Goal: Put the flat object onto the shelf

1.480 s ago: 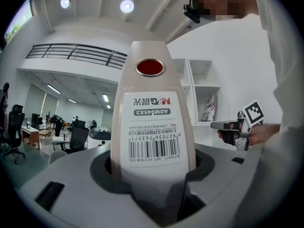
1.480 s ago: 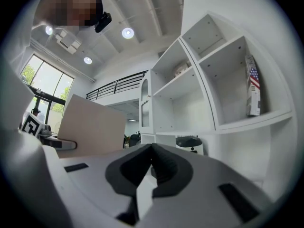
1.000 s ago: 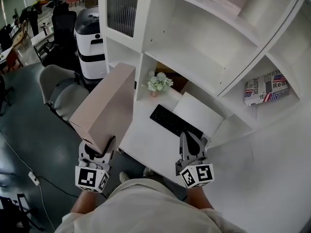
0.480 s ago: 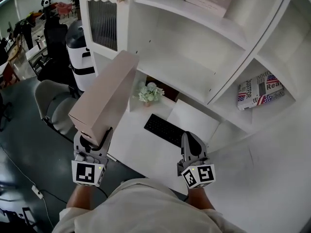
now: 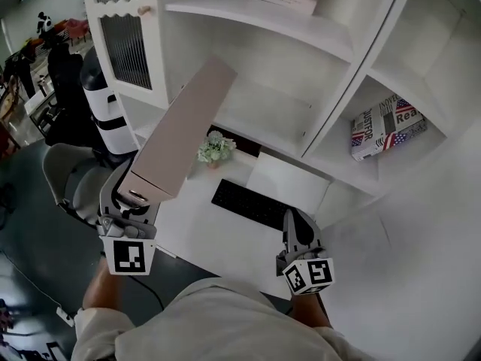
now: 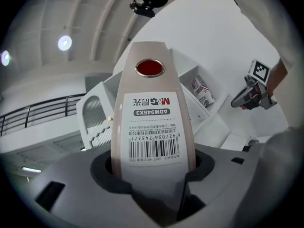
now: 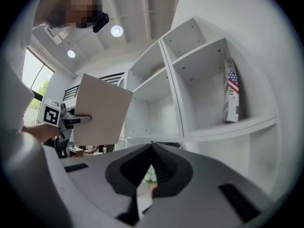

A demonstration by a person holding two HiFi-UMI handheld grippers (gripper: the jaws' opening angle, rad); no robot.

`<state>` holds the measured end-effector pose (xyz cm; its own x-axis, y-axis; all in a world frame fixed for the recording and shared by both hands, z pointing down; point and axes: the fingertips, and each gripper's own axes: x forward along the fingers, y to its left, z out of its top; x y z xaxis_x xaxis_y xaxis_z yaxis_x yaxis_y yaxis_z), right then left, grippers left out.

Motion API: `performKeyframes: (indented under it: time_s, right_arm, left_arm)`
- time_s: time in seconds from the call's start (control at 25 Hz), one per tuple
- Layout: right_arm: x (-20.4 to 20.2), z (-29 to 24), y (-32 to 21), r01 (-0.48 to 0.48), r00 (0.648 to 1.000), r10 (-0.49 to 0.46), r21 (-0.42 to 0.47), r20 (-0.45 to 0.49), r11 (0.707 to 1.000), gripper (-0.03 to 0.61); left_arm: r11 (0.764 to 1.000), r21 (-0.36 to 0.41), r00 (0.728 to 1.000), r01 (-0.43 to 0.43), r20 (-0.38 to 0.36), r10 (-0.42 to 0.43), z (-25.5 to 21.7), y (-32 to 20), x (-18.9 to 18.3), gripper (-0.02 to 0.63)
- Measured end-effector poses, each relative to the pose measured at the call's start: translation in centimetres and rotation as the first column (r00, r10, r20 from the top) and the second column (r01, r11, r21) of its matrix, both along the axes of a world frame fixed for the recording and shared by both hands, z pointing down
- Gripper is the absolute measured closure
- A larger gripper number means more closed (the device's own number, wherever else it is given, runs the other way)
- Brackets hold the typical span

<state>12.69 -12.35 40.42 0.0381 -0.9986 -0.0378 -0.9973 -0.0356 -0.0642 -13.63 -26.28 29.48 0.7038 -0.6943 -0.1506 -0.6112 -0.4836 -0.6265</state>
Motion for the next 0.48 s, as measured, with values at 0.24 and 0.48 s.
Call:
performKeyframes:
  time_s: [0.24,0.48]
  right_arm:
    - [0.9,0.0,0.6,-0.028,1.000,0.028,0.007,0.008,1.000,0.575]
    - [1.6,-0.1,1.2,-0.050,0.999,0.050,0.010,0.012,0.999,0.575]
  left_arm:
    - [0.990,0.142,0.991,-0.014,0.137,-0.005,-1.3,-0.7,2.8,0.350]
    - [0.954,0.292,0.960,-0.064,0.279,-0.021,-2.1,-1.0,5.5,0.351]
